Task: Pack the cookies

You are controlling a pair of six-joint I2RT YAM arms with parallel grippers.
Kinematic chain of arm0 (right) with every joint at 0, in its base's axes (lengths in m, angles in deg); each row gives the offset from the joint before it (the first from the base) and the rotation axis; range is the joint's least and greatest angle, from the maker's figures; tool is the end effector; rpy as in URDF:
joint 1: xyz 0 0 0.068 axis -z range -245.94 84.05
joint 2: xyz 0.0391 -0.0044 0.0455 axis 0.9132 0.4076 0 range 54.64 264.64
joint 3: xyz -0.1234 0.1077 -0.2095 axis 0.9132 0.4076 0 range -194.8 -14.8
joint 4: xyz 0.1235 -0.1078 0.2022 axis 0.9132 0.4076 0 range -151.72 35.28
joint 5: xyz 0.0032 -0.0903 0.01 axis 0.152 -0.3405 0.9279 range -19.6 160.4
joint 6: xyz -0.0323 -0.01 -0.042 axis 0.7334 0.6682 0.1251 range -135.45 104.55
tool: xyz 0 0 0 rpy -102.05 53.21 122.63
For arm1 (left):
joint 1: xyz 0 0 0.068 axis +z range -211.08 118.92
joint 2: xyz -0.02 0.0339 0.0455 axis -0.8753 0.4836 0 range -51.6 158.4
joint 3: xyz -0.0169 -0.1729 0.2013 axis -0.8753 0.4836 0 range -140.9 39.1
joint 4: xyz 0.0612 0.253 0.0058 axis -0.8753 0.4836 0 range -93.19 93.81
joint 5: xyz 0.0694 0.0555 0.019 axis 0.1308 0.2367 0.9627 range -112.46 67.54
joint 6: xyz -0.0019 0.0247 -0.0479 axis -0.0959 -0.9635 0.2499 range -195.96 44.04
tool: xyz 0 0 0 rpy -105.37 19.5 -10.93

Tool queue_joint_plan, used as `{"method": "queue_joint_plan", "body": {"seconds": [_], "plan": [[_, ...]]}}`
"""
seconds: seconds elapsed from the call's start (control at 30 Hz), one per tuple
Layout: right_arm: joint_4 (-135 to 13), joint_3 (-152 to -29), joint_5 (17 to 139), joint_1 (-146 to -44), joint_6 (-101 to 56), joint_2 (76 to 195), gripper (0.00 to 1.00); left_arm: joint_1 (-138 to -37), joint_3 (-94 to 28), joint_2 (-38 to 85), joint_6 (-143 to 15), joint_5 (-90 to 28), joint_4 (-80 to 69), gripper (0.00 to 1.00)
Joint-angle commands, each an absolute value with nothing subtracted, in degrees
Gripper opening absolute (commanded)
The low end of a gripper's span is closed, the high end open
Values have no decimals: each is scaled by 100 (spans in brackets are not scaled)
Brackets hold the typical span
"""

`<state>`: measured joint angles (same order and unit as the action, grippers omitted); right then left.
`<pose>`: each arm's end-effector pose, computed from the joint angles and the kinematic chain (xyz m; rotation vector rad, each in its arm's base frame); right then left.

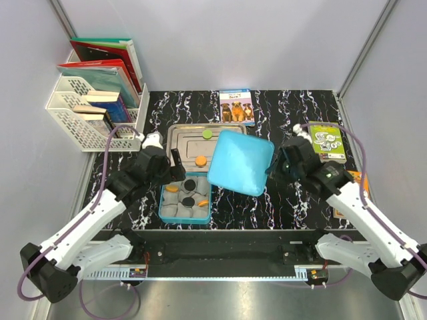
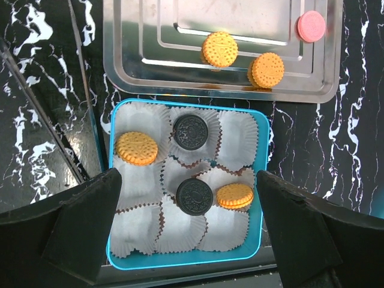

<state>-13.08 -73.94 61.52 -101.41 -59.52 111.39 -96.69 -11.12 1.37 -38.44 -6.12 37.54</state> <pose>0.1625 0.1091 0.3195 0.2568 2.4059 0.4764 0.1604 -0.1026 0.2924 -0.1809 2.3068 -0.3252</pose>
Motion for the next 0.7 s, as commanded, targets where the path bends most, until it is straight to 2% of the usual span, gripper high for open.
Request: {"method": "queue_joint_plan", "body": {"seconds": [0.0,0.17,0.3,0.5,0.67], "plan": [[-838,-8440,5827,-10172,-5597,11167,0,-9877,-1416,236,-4045,-297,3321,99],[-697,-9221,5827,-10163,-5377,11720,0,-11150,-1416,87,-4983,1117,2495,99],[-679,-9530,5774,-10084,-5280,12098,0,-12197,-1320,122,-5837,2926,1853,99],[-522,-9873,6765,-9425,-5113,12730,0,-12629,-1118,52,-5848,3529,1773,99],[953,-11461,6847,-9328,-4823,13855,0,-12708,-836,-379,-6241,3379,1256,99]]}}
